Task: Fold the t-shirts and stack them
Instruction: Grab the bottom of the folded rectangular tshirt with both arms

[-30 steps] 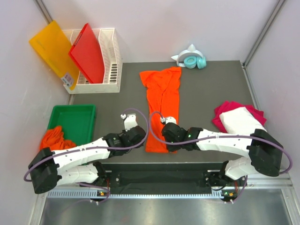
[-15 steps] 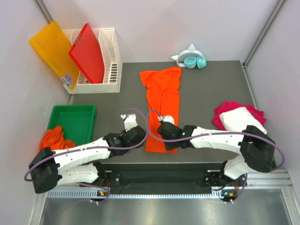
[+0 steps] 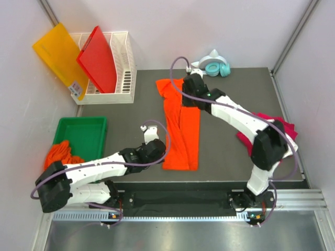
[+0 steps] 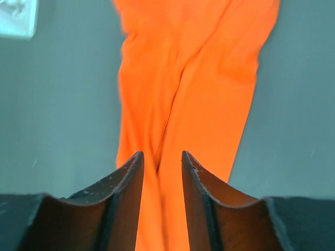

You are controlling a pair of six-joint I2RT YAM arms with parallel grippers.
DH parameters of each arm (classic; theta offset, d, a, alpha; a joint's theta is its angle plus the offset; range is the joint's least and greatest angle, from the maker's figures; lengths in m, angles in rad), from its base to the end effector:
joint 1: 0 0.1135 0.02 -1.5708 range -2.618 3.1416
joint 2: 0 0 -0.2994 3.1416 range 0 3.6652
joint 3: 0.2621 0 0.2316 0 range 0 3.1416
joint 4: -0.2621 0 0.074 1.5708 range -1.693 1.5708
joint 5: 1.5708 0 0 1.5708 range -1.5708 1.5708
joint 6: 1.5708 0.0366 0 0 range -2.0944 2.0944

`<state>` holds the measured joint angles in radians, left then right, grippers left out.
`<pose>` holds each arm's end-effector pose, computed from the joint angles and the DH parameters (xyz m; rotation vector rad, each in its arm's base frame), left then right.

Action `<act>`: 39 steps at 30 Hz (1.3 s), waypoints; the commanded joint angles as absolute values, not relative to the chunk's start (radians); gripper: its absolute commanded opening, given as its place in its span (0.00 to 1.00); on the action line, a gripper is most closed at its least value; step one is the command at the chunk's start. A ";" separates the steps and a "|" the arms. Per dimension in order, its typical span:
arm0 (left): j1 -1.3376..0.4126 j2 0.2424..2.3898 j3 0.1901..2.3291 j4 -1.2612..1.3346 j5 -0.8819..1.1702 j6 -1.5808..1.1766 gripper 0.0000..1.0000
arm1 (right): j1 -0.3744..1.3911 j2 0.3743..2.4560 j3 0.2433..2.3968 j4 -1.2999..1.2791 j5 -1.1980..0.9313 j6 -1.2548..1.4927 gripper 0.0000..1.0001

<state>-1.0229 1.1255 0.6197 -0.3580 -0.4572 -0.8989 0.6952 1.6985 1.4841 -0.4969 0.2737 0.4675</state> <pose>0.1103 -0.1497 0.2466 -0.0557 2.3553 -0.3972 0.2922 0.2308 0.3502 -0.1152 2.2661 0.3093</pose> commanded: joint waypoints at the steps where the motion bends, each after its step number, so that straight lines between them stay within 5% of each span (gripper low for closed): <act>1: -1.028 1.219 0.629 -0.193 -0.388 -0.836 0.17 | 0.641 1.911 1.701 -0.517 0.226 0.373 0.34; 15: -1.025 1.477 0.778 -0.089 -0.321 -0.712 0.15 | 0.557 2.279 2.164 -0.577 0.153 0.371 0.33; 39: -0.997 1.111 0.742 -0.396 -0.431 -0.733 0.15 | 0.537 2.451 2.309 -0.572 0.282 0.259 0.46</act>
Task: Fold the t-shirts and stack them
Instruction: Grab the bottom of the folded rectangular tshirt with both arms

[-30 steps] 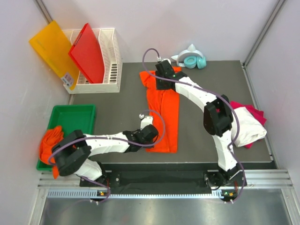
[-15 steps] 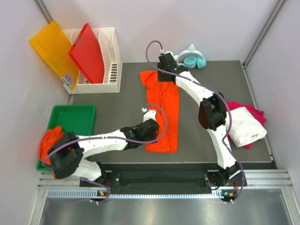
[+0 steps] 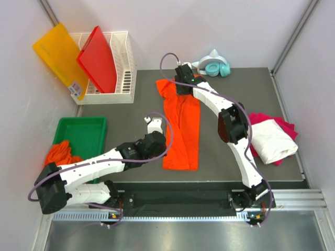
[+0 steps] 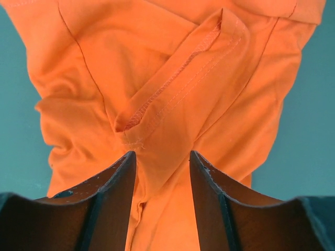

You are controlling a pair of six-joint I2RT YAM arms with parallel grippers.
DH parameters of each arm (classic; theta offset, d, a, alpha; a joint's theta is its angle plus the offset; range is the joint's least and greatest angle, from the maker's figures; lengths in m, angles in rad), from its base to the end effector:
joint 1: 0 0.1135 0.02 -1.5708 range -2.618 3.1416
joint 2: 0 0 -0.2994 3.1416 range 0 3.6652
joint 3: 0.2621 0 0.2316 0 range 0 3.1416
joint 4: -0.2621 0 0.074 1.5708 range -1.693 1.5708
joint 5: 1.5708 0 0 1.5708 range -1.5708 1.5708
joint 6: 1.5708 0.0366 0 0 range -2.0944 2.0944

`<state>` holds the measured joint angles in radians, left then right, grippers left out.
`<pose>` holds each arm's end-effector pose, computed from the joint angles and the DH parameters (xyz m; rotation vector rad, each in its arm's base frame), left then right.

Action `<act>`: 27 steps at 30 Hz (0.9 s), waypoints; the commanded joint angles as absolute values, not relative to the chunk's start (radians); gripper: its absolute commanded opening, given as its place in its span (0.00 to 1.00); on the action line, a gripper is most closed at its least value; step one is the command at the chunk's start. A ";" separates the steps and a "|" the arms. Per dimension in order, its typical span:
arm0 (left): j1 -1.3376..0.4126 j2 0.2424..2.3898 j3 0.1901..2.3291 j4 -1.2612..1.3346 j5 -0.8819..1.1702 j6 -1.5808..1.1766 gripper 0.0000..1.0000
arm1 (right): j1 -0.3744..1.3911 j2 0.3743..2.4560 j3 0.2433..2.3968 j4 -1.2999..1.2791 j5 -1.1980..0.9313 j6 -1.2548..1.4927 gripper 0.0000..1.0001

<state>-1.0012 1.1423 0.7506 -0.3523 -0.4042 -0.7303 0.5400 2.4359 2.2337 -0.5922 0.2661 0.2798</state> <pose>0.1224 -0.1644 0.2830 0.1046 2.2815 -0.4579 0.4816 0.2774 0.2436 -0.1757 2.3252 0.0936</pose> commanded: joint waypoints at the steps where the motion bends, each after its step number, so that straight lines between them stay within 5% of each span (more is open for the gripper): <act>1: -0.997 1.106 0.742 -0.408 -0.431 -0.736 0.15 | 0.537 2.456 2.316 -0.572 0.275 0.258 0.47; 22: -0.997 1.060 0.690 -0.436 -0.417 -0.776 0.15 | 0.552 2.514 2.324 -0.580 0.224 0.253 0.49; 25: -0.997 1.063 0.689 -0.434 -0.416 -0.776 0.15 | 0.548 2.520 2.324 -0.591 0.227 0.256 0.44; 27: -0.997 1.062 0.687 -0.436 -0.413 -0.776 0.15 | 0.543 2.522 2.322 -0.598 0.241 0.267 0.31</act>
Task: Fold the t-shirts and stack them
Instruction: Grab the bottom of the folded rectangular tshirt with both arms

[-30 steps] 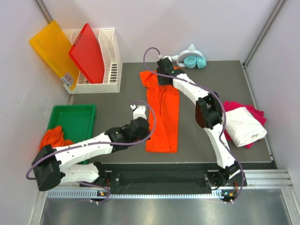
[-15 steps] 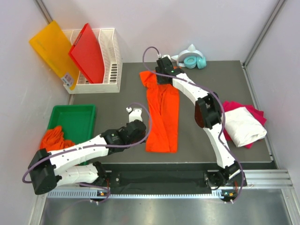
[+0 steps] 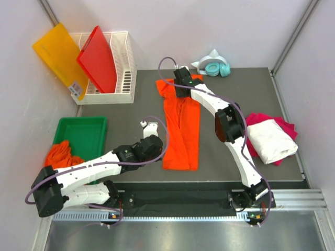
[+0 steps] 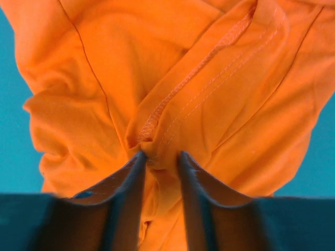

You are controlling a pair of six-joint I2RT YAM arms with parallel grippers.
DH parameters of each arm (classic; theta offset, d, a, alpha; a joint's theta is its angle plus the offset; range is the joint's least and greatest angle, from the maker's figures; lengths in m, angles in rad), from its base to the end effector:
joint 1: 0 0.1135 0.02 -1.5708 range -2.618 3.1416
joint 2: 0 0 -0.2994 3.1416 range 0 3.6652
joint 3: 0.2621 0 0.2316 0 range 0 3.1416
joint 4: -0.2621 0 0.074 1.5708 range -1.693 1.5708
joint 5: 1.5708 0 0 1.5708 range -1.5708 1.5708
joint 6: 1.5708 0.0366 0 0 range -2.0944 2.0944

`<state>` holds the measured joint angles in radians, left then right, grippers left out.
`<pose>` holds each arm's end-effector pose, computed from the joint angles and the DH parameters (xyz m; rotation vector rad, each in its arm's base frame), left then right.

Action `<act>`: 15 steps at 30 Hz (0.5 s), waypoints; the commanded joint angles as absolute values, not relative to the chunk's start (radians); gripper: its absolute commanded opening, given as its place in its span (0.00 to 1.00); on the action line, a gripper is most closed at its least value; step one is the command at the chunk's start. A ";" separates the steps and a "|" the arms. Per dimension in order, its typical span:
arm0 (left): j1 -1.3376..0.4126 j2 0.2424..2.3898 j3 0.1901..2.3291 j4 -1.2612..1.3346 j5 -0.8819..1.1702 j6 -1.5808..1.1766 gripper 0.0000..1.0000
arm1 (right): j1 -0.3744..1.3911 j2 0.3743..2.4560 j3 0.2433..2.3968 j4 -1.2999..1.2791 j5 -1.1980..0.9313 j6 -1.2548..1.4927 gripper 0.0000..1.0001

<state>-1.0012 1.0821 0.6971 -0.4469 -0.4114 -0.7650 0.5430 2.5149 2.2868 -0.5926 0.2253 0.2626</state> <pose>0.1103 -0.1451 0.2700 0.0880 2.3463 -0.3903 0.4912 0.2869 0.2167 -0.2262 2.3571 0.1189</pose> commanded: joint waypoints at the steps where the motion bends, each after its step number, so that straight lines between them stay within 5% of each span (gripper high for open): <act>1: -0.997 1.063 0.686 -0.434 -0.413 -0.778 0.15 | 0.542 2.520 2.319 -0.597 0.241 0.270 0.24; 2: -0.997 1.063 0.684 -0.433 -0.413 -0.778 0.15 | 0.541 2.514 2.315 -0.597 0.242 0.273 0.13; 5: -0.997 1.065 0.683 -0.430 -0.413 -0.778 0.15 | 0.541 2.491 2.289 -0.575 0.255 0.275 0.01; 15: -0.997 1.078 0.683 -0.416 -0.416 -0.776 0.15 | 0.525 2.387 2.191 -0.537 0.333 0.287 0.00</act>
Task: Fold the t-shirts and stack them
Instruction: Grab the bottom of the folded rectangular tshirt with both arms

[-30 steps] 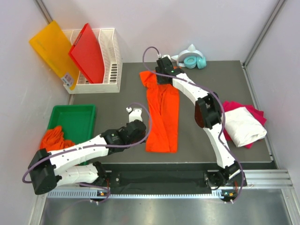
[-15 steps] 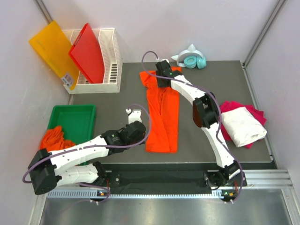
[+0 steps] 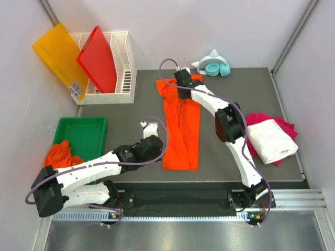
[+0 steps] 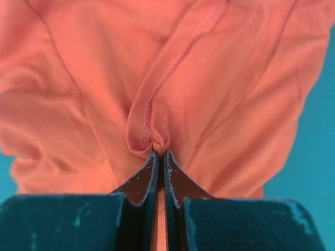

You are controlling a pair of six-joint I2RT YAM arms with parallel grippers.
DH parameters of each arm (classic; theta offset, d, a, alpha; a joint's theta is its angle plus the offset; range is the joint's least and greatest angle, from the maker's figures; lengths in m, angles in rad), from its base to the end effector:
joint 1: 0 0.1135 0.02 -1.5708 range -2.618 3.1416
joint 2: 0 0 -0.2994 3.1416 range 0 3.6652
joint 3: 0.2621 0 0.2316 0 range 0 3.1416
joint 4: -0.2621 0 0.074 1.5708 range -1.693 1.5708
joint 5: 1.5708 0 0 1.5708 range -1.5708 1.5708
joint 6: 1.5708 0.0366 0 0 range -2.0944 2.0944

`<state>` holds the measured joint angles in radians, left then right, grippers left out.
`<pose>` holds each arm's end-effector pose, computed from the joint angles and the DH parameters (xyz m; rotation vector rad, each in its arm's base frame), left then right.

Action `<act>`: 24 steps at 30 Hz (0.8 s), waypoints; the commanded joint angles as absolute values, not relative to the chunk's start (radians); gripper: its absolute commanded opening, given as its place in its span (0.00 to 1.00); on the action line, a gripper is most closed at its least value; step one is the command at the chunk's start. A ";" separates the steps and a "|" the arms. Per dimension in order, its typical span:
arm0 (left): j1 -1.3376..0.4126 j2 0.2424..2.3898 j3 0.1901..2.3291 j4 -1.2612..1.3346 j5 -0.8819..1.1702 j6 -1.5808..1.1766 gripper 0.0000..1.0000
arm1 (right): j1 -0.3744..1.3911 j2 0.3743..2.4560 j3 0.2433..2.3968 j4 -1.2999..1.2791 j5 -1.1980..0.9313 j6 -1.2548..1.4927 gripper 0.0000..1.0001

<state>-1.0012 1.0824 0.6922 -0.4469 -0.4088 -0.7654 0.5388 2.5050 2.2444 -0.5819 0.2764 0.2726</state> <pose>0.1100 -0.1448 0.2684 0.0904 2.3515 -0.3880 0.4901 0.2814 0.2103 -0.1899 2.3647 0.0536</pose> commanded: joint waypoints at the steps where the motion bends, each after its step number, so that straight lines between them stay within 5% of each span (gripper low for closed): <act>1: -0.997 1.078 0.681 -0.411 -0.416 -0.776 0.15 | 0.523 2.361 2.175 -0.529 0.339 0.288 0.00; 24: -0.996 1.126 0.660 -0.342 -0.388 -0.790 0.15 | 0.457 2.264 2.025 -0.523 0.365 0.307 0.00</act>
<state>-1.0000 1.1175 0.6724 -0.4000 -0.3969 -0.7811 0.4744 2.3421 2.0342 -0.5461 0.3439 0.2932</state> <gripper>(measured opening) 0.154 0.013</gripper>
